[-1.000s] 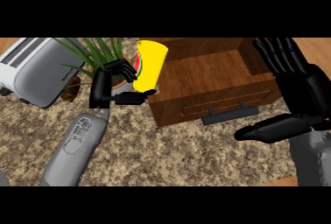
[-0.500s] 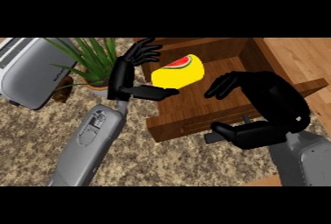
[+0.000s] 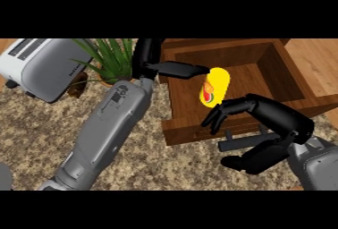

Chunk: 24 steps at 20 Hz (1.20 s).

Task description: Pick up the cup, place it into the drawer and close the drawer

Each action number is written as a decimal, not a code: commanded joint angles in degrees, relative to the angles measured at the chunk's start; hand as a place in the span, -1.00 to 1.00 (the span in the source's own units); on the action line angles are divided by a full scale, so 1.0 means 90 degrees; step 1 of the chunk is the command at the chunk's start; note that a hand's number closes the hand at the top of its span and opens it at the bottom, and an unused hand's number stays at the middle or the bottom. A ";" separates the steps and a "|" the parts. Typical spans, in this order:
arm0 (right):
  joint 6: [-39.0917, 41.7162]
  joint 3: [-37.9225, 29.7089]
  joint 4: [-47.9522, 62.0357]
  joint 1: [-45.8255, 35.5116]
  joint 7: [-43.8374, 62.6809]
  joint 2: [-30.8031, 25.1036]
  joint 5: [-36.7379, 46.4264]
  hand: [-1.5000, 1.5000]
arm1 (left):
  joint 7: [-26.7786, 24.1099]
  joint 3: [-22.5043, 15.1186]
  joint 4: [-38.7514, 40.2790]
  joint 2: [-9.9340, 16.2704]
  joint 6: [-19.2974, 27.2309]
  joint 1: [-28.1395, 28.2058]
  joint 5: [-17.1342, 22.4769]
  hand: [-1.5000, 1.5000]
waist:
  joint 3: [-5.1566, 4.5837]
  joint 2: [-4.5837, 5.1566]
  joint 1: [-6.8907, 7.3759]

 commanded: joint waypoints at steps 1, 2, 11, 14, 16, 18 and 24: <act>-0.0052 0.0136 -0.0157 0.0212 -0.0340 -0.0518 0.1320 -1.00 | -0.0241 0.0269 0.0623 -0.0034 -0.0009 -0.0488 0.0327 -1.00 | 0.0014 -0.0043 0.0318; -0.0425 0.0539 -0.0062 0.0138 -0.0243 -0.0231 0.1925 -1.00 | -0.0290 0.0083 0.0598 -0.0034 0.0039 -0.0428 0.0487 -1.00 | 0.0011 -0.0055 0.0437; -0.1478 0.1258 0.2321 0.0469 -0.1408 0.0098 0.3694 -1.00 | -0.1005 0.0477 0.0861 -0.0017 -0.0706 -0.0280 0.0952 -1.00 | 0.0013 -0.0101 0.1064; -0.1609 0.1401 0.3232 0.0149 -0.1733 0.0240 0.3999 -1.00 | -0.0970 0.0392 0.0649 -0.0035 -0.0696 -0.0038 0.1003 -1.00 | 0.0015 -0.0110 0.1225; -0.1695 0.1197 0.3978 -0.0322 -0.1903 0.0215 0.4143 1.00 | -0.1176 0.0408 0.0644 -0.0035 -0.0710 0.0131 0.1023 -1.00 | 0.0016 -0.0065 0.1326; -0.1989 0.0882 0.4945 -0.0788 -0.2362 0.0257 0.4223 1.00 | -0.1276 0.0463 0.0484 0.0077 -0.0923 0.0361 0.1045 -1.00 | 0.0021 -0.0060 0.1391; -0.2852 0.0150 0.6613 -0.1550 -0.3544 0.0357 0.4128 1.00 | -0.0874 0.0342 -0.0058 0.0324 -0.1258 0.0852 0.1151 -1.00 | 0.0041 -0.0023 0.1659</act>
